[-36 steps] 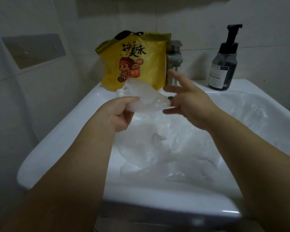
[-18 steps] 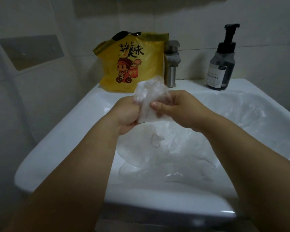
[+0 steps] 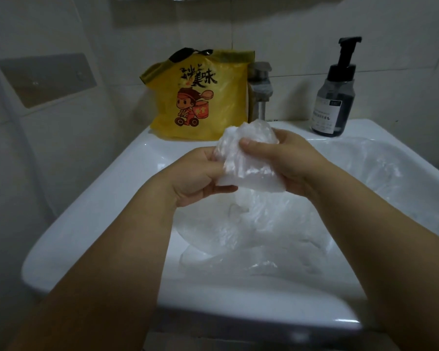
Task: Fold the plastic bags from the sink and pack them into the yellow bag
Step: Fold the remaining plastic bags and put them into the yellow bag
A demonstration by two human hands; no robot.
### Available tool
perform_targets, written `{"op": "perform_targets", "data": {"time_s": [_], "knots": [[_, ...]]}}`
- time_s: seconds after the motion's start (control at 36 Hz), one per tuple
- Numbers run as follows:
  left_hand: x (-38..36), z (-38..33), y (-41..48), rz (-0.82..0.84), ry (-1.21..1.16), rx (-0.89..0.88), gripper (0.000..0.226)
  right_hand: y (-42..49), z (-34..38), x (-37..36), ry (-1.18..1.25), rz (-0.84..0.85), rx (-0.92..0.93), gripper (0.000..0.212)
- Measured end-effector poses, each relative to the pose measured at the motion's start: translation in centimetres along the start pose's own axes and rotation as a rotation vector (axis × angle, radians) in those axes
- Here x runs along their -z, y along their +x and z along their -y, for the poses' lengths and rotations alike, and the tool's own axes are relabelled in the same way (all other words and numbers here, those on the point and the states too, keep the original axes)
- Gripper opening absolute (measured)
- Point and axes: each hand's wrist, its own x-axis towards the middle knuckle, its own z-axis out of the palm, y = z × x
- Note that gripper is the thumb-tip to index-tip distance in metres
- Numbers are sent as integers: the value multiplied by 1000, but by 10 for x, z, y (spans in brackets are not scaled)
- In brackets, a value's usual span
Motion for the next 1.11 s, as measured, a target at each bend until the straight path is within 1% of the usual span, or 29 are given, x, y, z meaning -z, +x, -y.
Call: {"op": "perform_targets", "data": {"time_s": [0.08, 0.11, 0.17, 0.19, 0.22, 0.28, 0.31, 0.33, 0.39, 0.44, 0.47, 0.5, 0.53, 0.56, 0.58, 0.64, 0.69, 0.75, 0.86, 0.89, 0.97, 1.0, 1.06, 1.11], "knots": [[5, -4, -1, -18, -107, -10, 16, 2, 1, 3, -107, -49, 82, 84], [8, -5, -1, -3, -144, -15, 27, 1, 2, 3, -158, -47, 87, 89], [11, -6, 0, 34, -161, 18, 64, -2, 1, 2, -275, -11, 112, 91], [10, -6, 0, 46, -141, 28, 70, -4, 1, 0, -350, 20, 130, 91], [7, -4, 0, 37, -107, 26, 66, -6, -1, -2, -425, 51, 136, 97], [3, -1, 1, -44, -31, 6, 51, -7, -5, -6, -531, 89, 107, 112], [1, 0, 2, -98, -5, -11, 44, -8, -5, -7, -530, 93, 85, 115], [2, 1, 4, -147, -4, -26, 36, -9, -4, -8, -470, 92, 64, 114], [4, 1, 7, -243, -56, -62, 16, -9, 1, -7, -220, 106, -1, 107], [5, -1, 8, -317, -122, -106, 12, -10, 5, -6, -24, 145, -91, 100], [5, -1, 9, -338, -147, -129, 12, -9, 5, -6, 14, 183, -138, 94], [4, -1, 9, -349, -173, -148, 12, -9, 3, -7, 16, 216, -175, 81], [4, -2, 10, -359, -199, -158, 11, -9, 1, -9, 13, 228, -195, 64], [3, -2, 10, -361, -230, -162, 10, -8, -1, -11, 29, 206, -200, 47], [3, -2, 11, -358, -256, -162, 10, -7, -2, -11, 67, 166, -191, 36], [2, -2, 12, -354, -291, -156, 11, -5, -1, -10, 176, 90, -140, 26], [3, -1, 14, -371, -314, -153, 9, -5, 4, -8, 283, 58, -88, 24], [4, -1, 14, -383, -330, -155, 8, -4, 5, -6, 340, 68, -64, 27], [3, -3, 15, -370, -378, -148, 14, -4, 2, -7, 257, 118, -93, 28], [3, -5, 14, -331, -384, -147, 18, -3, 1, -7, 229, 104, -90, 28], [3, -7, 8, -183, -323, -100, 45, 0, 0, -4, 181, 58, -68, 31], [2, -6, 7, -168, -277, -79, 47, 0, 0, -3, 180, 66, -69, 31], [3, -3, 7, -213, -182, -64, 38, 0, 0, -1, 171, 105, -79, 28], [7, -1, 8, -267, -144, -70, 32, 0, 2, 2, 150, 132, -91, 23]]}}
